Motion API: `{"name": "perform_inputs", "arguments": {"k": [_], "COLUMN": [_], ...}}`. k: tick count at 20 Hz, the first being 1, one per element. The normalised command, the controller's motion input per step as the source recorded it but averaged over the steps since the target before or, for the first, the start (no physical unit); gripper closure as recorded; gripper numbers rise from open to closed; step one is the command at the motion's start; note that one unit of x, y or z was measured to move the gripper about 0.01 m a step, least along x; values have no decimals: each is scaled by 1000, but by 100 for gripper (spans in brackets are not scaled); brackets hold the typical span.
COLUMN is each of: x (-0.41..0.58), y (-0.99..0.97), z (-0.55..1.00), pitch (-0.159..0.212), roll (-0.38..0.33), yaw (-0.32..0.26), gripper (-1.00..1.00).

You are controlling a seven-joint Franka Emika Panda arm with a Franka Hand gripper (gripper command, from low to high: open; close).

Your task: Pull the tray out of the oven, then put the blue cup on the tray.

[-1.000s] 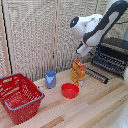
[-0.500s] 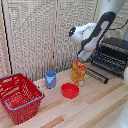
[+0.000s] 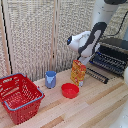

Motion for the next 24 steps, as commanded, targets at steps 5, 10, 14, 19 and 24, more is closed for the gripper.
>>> {"name": "perform_inputs", "arguments": {"k": [5, 10, 14, 19, 24], "x": [-332, -223, -94, -3, 49], "y": [-611, -497, -489, -513, -441], "z": [57, 42, 69, 205, 23], "pitch": [-25, -18, -36, -46, 27], "roll": [-22, 0, 0, 19, 51], "yaw": [60, 80, 83, 28, 38], "gripper": [-100, -100, -100, -100, -100]}}
